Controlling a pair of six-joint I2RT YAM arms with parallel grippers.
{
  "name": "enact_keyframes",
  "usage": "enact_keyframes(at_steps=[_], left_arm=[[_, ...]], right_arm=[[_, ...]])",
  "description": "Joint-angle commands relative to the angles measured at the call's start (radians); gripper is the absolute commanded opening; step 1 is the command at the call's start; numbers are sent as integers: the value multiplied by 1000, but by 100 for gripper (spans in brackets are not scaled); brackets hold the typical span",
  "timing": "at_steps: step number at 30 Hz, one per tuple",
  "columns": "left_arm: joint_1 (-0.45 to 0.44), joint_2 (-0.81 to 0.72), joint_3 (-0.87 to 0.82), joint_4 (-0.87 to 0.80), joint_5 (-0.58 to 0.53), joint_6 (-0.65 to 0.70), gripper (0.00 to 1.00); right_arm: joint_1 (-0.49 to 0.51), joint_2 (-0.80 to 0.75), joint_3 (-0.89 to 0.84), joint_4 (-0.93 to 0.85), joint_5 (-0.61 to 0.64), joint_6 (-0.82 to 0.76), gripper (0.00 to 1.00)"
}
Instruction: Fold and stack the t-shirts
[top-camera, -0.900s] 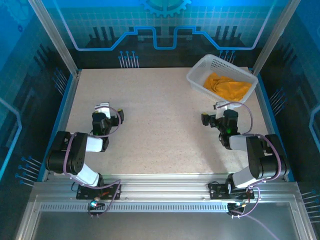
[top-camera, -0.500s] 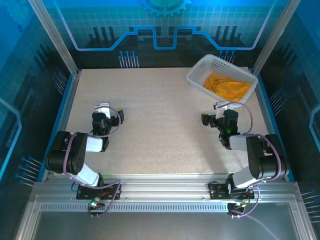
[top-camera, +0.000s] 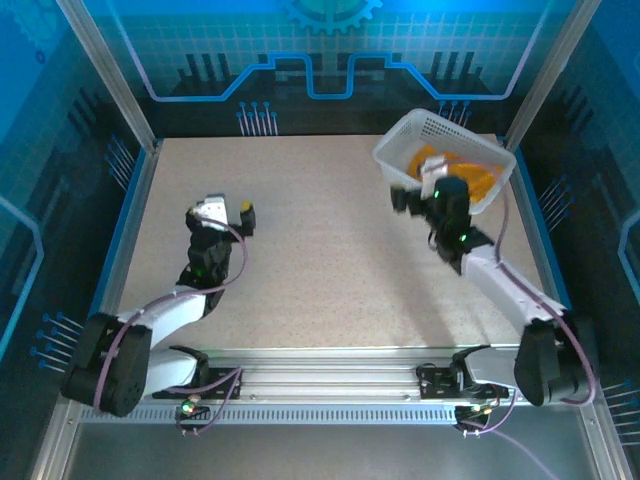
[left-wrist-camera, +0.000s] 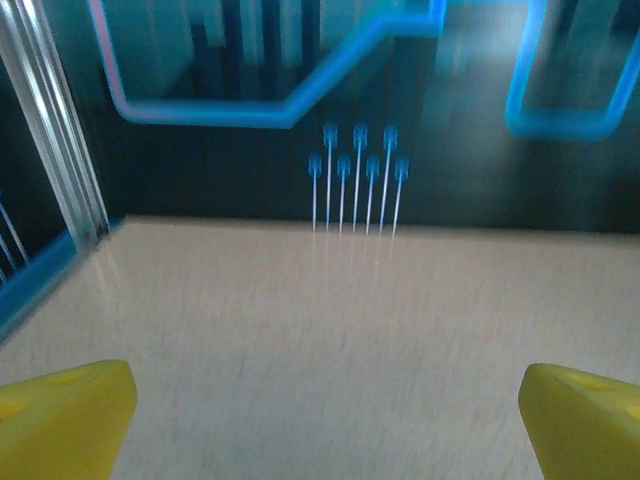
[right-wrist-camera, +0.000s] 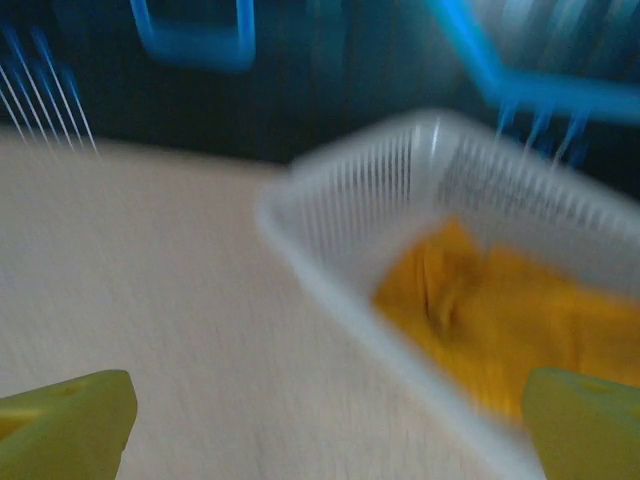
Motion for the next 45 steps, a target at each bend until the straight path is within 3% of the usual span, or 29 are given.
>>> enact_keyframes(at_steps=[1,2,3,5,7,11,14,17,22,27,29,31,33,35,45], left_arm=[[17,-67,344,-546,-108,-329,99],[33,-71,451,-740,-58,-432,99],[62,-43,521,-778,5,-529,99],[161,38,623,-808,267,-702,99],[179,143,778,-894,437,-735,99],[112,282,1009,-1062,558,-669,99],[68,306,1028,-1017,673,-710,99],[27,306,1021,-950,770,-753,99],[-28,284,1018,-974,802,-760,99],[-38,221,944,-971,798,-783,99],[-38,201,926,-981,785,-780,99],[-37,186,914,-996,769,-772,98],[-37,174,904,-1002,762,-767,97],[-38,165,896,-1005,763,-767,96],[-38,135,841,-1013,729,-779,91]], right_arm=[[-103,26,298,-424,-41,362,100],[-154,65,341,-419,-147,382,100],[-206,117,396,-409,-269,404,100],[-230,240,574,-539,-220,422,94],[-233,384,789,-728,-96,433,93],[-253,666,1087,-970,-8,465,95],[-265,828,1236,-1073,38,479,97],[-284,942,1284,-1069,28,496,99],[-302,1139,1363,-1112,-25,520,95],[-298,1269,1431,-1164,-35,546,84],[-298,1288,1434,-1164,-35,560,75],[-300,1291,1429,-1153,-34,566,58],[-304,1271,1418,-1129,-26,566,23],[-302,1217,1387,-1073,-14,553,1],[-232,757,1297,-785,40,440,0]])
